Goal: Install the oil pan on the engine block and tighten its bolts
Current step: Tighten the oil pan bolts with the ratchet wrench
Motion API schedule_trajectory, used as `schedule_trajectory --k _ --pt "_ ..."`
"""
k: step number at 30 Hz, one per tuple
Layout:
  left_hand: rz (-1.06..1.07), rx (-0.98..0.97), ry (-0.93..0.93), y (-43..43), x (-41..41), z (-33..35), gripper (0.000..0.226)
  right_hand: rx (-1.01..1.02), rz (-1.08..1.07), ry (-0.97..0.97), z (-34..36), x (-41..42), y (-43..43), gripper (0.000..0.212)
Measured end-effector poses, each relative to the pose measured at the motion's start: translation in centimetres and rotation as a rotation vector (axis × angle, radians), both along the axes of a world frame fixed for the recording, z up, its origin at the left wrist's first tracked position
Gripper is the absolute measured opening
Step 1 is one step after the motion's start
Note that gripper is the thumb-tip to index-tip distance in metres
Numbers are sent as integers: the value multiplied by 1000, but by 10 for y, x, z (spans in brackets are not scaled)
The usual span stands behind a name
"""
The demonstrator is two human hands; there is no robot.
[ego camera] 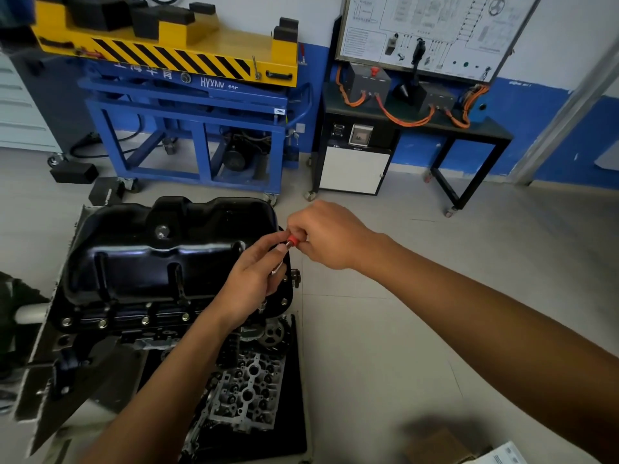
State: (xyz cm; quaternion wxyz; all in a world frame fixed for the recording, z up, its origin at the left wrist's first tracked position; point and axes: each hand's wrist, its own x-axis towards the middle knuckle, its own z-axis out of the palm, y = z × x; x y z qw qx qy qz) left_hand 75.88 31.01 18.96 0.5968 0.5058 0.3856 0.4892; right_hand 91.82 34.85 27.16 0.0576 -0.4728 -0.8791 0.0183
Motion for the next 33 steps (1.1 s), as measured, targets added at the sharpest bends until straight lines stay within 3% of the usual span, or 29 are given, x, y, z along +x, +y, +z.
schedule_trajectory --k 5,10,17,22,27,33 --pt "137 48 18 0 -2 -3 22 -82 -6 26 6 8 -20 35" --pt "190 121 105 -1 2 -1 23 -472 39 47 14 2 -50 41" --pt "126 68 50 -3 2 3 30 -564 124 120 8 -19 -58 50" --pt "83 1 9 0 2 2 25 -629 114 38 11 -14 -45 46" --pt "-7 7 62 0 -1 -3 28 -488 55 -204 22 -1 -26 39" --pt "-70 -24 9 -2 3 -3 40 47 32 -207 6 1 -8 19"
